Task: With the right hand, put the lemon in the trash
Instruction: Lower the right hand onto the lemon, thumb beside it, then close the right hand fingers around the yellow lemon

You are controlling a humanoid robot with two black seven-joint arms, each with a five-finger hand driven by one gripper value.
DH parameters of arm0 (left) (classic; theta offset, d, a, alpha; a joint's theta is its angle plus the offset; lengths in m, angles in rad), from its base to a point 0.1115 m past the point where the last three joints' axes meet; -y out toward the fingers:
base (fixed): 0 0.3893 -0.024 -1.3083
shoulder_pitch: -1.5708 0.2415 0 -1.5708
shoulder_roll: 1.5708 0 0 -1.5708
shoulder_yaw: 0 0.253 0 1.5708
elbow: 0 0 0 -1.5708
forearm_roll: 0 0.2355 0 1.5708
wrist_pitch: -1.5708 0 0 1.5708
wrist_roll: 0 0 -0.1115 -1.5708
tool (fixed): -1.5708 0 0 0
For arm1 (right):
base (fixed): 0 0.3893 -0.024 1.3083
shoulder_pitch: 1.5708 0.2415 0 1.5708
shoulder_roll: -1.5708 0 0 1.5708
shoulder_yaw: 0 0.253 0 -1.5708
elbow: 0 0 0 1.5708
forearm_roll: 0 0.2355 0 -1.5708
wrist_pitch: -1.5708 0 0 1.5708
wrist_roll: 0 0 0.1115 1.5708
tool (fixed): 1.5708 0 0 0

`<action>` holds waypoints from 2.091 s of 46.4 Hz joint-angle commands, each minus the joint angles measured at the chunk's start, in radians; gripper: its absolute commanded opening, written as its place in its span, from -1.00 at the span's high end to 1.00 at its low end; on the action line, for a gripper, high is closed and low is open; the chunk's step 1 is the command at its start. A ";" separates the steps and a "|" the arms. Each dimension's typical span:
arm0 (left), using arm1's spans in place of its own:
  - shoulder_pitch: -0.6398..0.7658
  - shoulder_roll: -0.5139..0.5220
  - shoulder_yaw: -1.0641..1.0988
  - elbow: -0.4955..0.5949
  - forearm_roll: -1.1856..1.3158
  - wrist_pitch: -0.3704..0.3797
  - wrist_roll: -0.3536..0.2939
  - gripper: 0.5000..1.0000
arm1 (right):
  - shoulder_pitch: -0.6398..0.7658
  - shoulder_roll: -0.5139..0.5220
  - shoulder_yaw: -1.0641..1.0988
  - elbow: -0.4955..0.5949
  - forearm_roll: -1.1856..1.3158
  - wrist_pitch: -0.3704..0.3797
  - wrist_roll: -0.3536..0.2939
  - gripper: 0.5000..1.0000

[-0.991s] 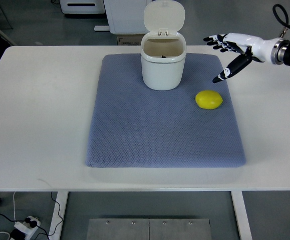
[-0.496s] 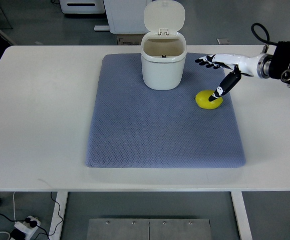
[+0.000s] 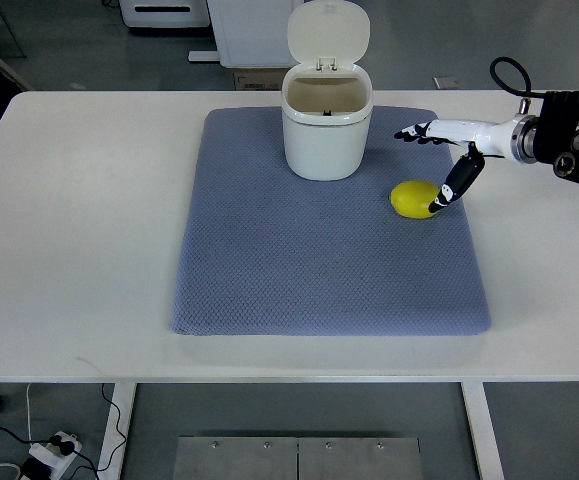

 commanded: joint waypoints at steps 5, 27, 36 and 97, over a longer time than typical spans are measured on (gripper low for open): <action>0.000 0.000 0.000 0.000 0.000 0.000 0.000 -1.00 | 0.024 0.021 -0.050 0.000 -0.003 -0.003 0.001 -1.00; 0.000 0.000 0.000 0.000 0.000 0.000 0.000 -1.00 | 0.042 0.078 -0.137 -0.017 -0.003 -0.041 -0.008 -1.00; 0.000 0.000 0.000 0.000 0.000 0.000 0.000 -1.00 | 0.040 0.086 -0.140 -0.031 -0.003 -0.043 -0.018 -1.00; 0.000 0.000 0.000 0.000 0.000 0.000 0.000 -1.00 | -0.022 0.117 -0.137 -0.066 0.005 -0.052 0.034 -0.17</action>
